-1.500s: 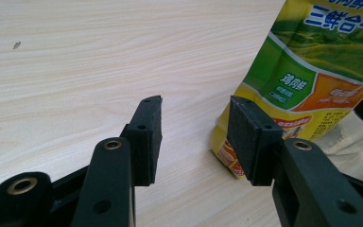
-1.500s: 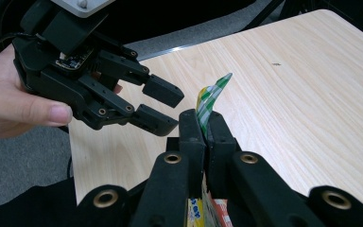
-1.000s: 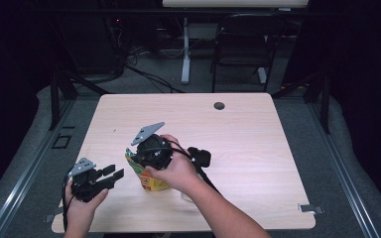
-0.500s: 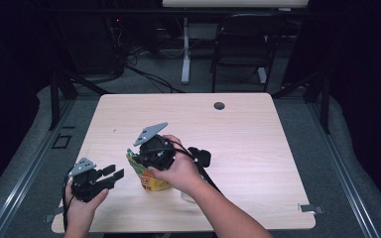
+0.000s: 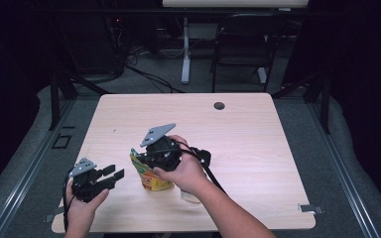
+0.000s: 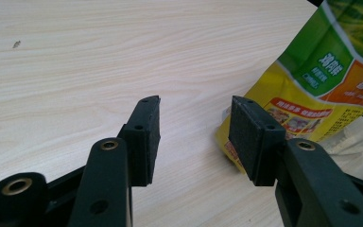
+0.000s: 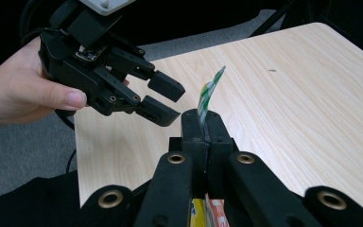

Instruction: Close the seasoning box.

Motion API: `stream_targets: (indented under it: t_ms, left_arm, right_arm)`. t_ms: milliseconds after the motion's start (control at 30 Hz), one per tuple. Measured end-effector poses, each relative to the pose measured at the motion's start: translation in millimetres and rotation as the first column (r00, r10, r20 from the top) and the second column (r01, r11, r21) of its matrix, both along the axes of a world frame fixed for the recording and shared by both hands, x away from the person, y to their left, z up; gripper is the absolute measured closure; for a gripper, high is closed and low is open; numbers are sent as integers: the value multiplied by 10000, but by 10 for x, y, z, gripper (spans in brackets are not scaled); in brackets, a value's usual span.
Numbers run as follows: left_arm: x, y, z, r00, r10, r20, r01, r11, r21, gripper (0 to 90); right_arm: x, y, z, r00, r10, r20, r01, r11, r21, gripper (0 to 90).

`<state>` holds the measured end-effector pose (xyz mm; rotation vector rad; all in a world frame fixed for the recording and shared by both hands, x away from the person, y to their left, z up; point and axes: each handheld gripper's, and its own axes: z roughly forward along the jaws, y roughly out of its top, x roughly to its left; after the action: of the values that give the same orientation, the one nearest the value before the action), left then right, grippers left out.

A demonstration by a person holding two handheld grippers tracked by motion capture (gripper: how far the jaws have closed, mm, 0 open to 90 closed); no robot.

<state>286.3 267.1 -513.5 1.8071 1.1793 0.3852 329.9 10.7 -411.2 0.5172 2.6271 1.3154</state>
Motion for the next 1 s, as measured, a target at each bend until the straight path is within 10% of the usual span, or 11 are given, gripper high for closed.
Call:
stream_targets:
  t_ms: [1000]
  left_arm:
    - [12, -12, -39, 9999, -90, -111, 91, 9999, 129, 543]
  right_arm:
    - [22, -170, 32, 9999, -96, -32, 98, 9983, 575, 900]
